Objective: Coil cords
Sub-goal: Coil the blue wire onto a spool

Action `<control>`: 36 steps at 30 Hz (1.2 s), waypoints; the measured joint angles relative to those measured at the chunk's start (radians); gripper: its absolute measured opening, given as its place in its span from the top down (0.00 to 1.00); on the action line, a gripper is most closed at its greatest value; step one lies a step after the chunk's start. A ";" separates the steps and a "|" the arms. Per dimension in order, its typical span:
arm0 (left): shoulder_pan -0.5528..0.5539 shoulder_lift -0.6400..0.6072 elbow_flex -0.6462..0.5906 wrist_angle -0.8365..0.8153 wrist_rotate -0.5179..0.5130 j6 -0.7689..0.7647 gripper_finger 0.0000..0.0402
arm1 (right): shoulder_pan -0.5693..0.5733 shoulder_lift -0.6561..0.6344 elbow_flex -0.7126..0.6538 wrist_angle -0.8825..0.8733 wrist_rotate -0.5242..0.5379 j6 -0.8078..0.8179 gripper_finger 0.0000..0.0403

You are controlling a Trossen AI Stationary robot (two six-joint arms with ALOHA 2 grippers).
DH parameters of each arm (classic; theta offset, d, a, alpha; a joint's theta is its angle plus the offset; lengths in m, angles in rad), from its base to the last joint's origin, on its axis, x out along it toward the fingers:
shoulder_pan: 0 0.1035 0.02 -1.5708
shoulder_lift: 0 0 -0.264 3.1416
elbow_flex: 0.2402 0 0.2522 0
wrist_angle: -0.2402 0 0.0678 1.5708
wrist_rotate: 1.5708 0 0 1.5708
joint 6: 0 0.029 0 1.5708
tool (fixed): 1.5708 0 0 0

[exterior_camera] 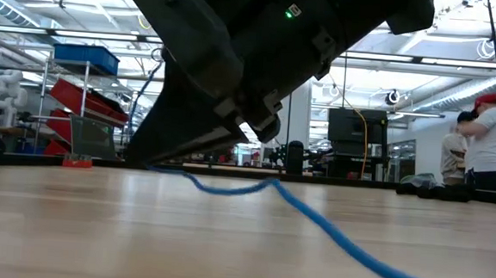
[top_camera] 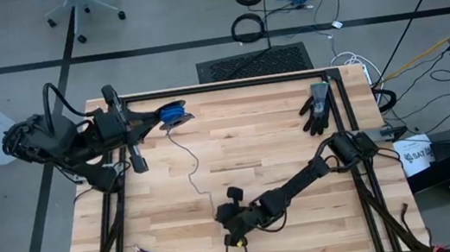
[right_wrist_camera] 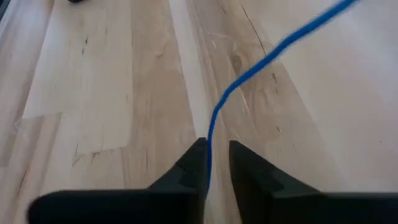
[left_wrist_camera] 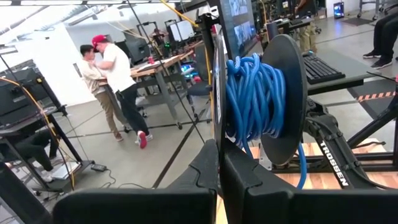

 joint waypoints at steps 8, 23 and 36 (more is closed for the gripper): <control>0.000 0.001 0.000 0.000 0.001 0.000 0.98 | -0.005 0.000 0.000 0.007 -0.003 -0.032 0.69; -0.006 0.025 0.000 -0.021 0.004 -0.039 0.98 | -0.005 -0.045 0.001 -0.087 0.065 -0.047 0.99; -0.074 0.046 0.000 -0.083 0.007 -0.184 0.98 | -0.027 -0.598 0.002 -0.502 0.231 -0.144 1.00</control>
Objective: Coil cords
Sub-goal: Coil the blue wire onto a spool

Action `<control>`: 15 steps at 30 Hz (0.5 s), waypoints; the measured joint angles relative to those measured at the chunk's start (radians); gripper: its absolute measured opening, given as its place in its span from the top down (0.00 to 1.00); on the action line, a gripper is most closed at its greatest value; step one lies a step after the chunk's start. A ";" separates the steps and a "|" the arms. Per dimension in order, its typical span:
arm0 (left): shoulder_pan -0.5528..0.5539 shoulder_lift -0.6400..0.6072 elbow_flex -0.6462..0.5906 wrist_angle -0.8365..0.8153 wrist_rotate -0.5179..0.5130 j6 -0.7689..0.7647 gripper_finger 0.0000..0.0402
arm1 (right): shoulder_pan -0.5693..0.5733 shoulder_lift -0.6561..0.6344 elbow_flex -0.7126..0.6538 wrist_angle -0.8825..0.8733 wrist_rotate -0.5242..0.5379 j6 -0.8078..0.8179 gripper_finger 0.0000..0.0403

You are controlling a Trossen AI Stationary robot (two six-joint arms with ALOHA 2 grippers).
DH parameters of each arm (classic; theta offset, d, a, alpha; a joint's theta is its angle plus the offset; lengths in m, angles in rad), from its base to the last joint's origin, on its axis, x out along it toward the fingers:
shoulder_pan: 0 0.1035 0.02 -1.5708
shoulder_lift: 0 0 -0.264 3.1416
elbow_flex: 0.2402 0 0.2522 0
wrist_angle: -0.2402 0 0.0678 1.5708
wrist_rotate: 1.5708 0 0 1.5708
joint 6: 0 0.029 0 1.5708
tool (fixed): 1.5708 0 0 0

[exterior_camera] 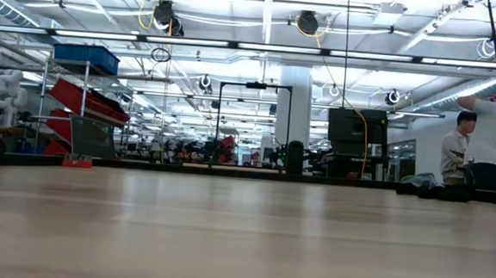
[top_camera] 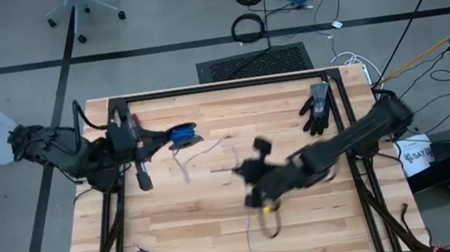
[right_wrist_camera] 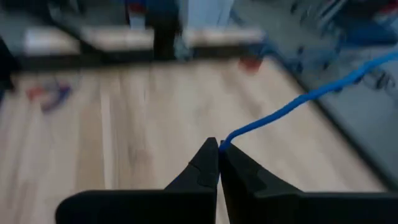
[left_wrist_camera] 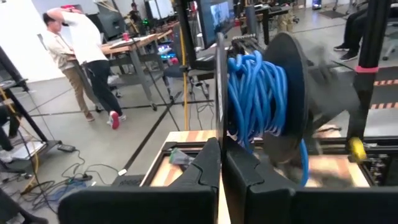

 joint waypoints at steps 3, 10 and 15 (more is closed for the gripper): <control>-0.006 0.009 0.000 0.005 0.000 0.001 0.98 | -0.002 -0.139 0.000 0.015 0.014 -0.066 1.00; -0.006 0.044 0.000 0.005 0.000 0.001 0.98 | -0.025 -0.381 0.001 0.109 0.013 -0.186 1.00; -0.006 0.077 0.000 0.007 -0.001 0.002 0.98 | -0.053 -0.459 0.001 0.109 0.006 -0.215 1.00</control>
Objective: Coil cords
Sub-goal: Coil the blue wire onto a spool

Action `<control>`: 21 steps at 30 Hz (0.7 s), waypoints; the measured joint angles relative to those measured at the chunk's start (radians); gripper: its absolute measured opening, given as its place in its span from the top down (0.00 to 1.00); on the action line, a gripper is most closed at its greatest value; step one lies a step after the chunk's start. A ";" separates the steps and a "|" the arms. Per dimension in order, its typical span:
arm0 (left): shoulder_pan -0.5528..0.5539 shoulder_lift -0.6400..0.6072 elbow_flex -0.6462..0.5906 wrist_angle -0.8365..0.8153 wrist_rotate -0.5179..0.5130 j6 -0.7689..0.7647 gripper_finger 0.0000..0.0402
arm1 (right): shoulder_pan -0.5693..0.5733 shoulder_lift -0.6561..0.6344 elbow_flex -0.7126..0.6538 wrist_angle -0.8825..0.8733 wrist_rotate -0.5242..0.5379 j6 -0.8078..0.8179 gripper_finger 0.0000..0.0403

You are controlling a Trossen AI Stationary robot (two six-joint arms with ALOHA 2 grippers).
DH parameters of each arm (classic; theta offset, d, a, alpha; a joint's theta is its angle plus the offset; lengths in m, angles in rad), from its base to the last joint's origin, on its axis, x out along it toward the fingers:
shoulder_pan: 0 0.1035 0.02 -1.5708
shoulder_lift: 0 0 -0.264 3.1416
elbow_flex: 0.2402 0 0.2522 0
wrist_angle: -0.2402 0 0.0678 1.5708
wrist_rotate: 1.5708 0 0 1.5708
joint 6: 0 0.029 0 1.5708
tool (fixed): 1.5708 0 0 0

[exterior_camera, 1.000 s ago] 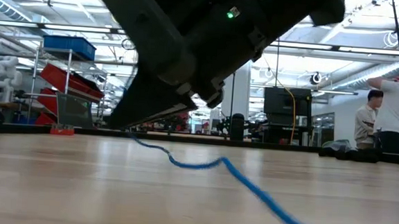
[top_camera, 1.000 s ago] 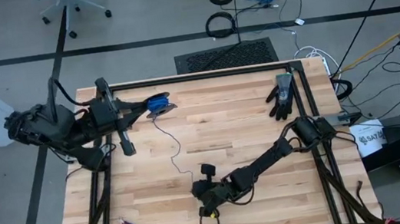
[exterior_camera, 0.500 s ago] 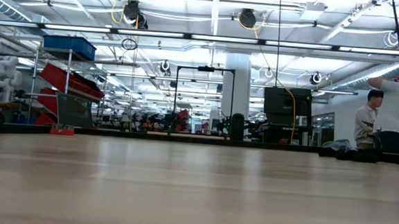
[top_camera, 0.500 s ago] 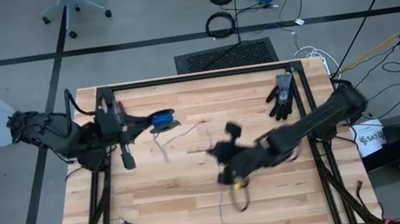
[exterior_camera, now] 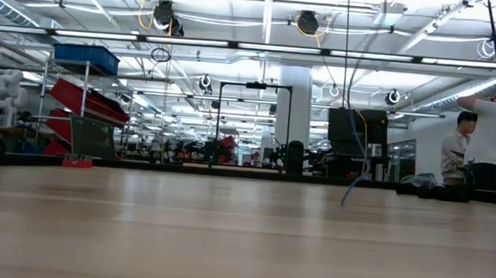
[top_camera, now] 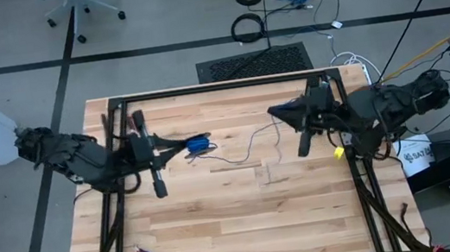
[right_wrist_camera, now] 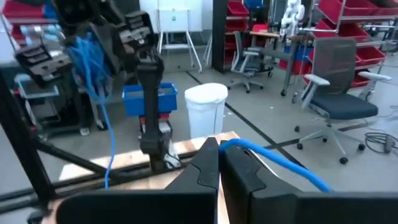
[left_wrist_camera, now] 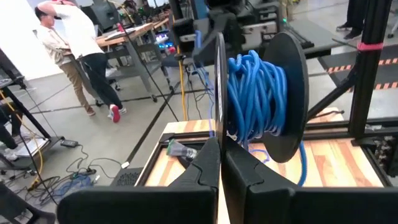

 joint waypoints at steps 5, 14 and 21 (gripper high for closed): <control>0.000 0.029 0.000 0.001 -0.001 0.002 0.98 | 0.002 0.025 0.000 -0.118 -0.005 0.032 1.00; -0.033 0.101 0.000 -0.026 -0.016 -0.088 0.98 | 0.054 0.214 0.000 -0.494 -0.013 0.306 1.00; -0.096 0.158 0.000 -0.097 -0.106 -0.175 0.98 | 0.123 0.369 -0.002 -0.732 -0.031 0.538 1.00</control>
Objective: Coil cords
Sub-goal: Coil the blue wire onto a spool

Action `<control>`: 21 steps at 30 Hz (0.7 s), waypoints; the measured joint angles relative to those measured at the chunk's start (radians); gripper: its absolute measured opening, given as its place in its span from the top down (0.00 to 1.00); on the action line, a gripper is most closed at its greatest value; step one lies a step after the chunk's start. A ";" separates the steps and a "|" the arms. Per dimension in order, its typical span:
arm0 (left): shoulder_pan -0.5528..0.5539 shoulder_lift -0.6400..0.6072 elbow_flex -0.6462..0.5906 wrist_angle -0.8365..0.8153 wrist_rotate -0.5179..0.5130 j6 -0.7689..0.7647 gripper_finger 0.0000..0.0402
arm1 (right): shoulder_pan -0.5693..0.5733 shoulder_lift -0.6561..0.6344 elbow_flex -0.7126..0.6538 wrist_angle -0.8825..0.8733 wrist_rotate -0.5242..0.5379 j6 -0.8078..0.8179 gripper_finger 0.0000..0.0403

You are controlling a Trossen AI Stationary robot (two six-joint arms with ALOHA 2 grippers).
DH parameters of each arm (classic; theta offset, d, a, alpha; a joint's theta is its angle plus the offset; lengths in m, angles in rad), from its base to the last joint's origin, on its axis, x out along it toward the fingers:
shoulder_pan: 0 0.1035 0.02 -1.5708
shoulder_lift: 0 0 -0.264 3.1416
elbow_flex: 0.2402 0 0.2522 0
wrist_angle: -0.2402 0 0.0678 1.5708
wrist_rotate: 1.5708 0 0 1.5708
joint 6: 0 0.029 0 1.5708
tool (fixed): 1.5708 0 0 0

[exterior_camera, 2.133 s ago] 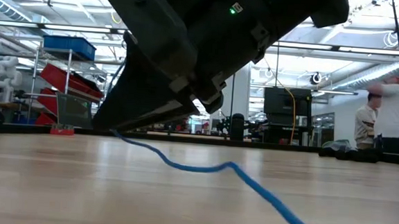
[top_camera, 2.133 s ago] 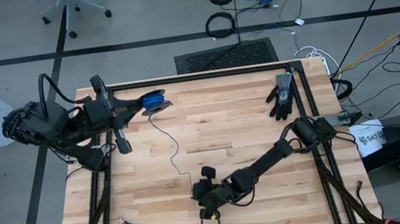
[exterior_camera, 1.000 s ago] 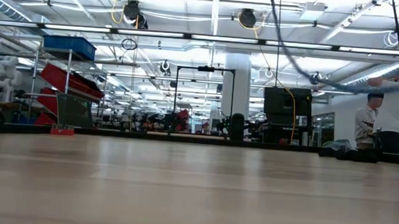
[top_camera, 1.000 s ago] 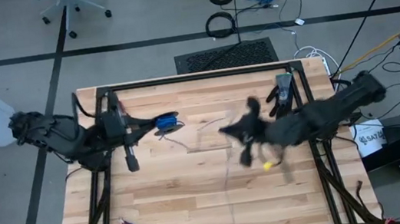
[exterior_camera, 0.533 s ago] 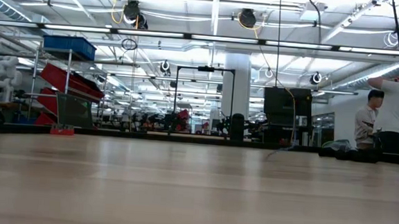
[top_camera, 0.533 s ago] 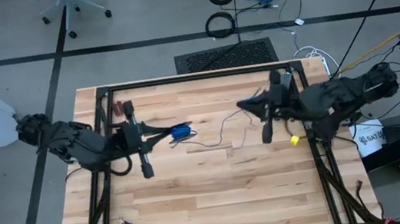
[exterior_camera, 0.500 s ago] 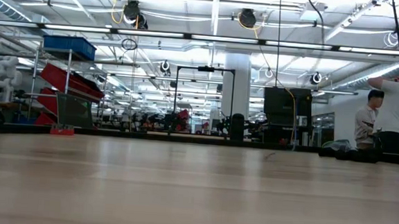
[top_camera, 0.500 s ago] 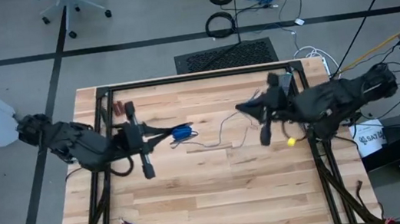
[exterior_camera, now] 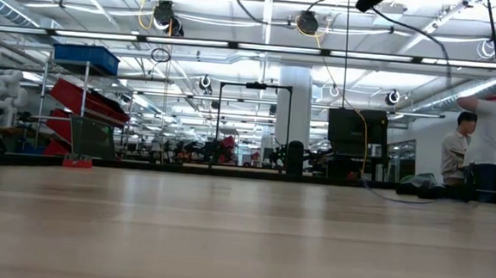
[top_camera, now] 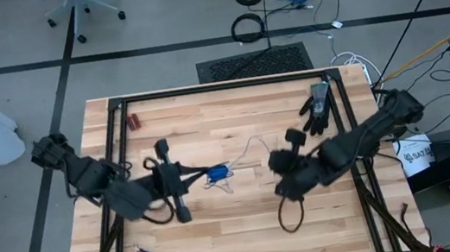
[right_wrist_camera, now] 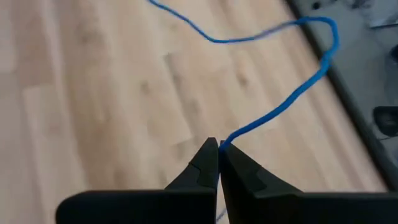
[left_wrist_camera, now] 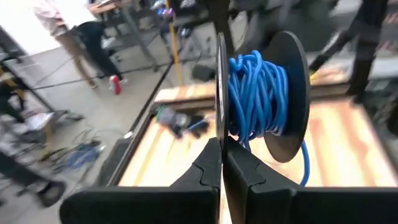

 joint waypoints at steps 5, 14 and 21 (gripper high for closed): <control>-0.008 0.035 -0.020 -0.168 -0.051 -0.136 0.98 | 0.061 0.057 0.000 0.008 -0.033 0.025 1.00; -0.008 0.033 -0.298 -0.039 -0.058 -0.265 0.98 | 0.138 0.090 -0.046 -0.004 -0.129 0.118 0.95; -0.008 0.031 -0.389 0.176 -0.018 -0.166 0.98 | 0.206 0.090 -0.179 0.114 -0.133 0.237 0.85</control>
